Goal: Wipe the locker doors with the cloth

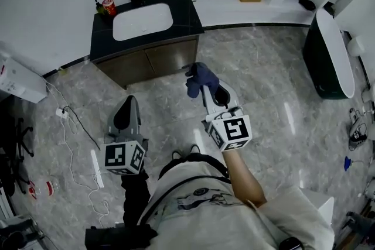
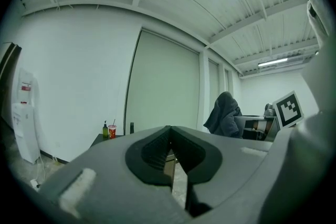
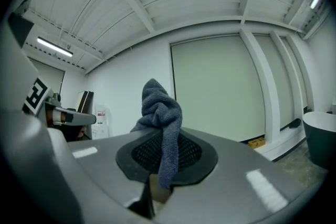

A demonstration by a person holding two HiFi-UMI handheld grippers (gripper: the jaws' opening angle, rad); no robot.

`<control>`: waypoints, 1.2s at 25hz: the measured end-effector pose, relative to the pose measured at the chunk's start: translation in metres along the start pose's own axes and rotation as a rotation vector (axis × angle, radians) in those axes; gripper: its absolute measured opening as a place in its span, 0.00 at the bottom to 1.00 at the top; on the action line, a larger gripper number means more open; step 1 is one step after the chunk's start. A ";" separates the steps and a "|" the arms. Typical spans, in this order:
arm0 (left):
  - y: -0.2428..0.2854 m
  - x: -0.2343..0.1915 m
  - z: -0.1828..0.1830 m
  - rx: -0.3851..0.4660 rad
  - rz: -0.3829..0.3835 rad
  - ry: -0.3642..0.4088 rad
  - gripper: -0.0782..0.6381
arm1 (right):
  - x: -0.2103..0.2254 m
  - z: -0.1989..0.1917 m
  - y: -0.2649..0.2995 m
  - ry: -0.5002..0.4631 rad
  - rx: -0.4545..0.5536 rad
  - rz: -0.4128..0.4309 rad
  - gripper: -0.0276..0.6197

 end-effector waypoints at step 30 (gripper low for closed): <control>0.016 0.018 0.004 -0.009 0.013 -0.003 0.11 | 0.006 0.001 0.003 -0.033 -0.013 0.027 0.09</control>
Point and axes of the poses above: the fingertips, and each gripper's own axes: y forward along the fingers, x to its right, z out of its top, the point moved 2 cm from there along -y, backward along the fingers, and after that the axes turned 14 degrees about -x, right-handed, at the moved point
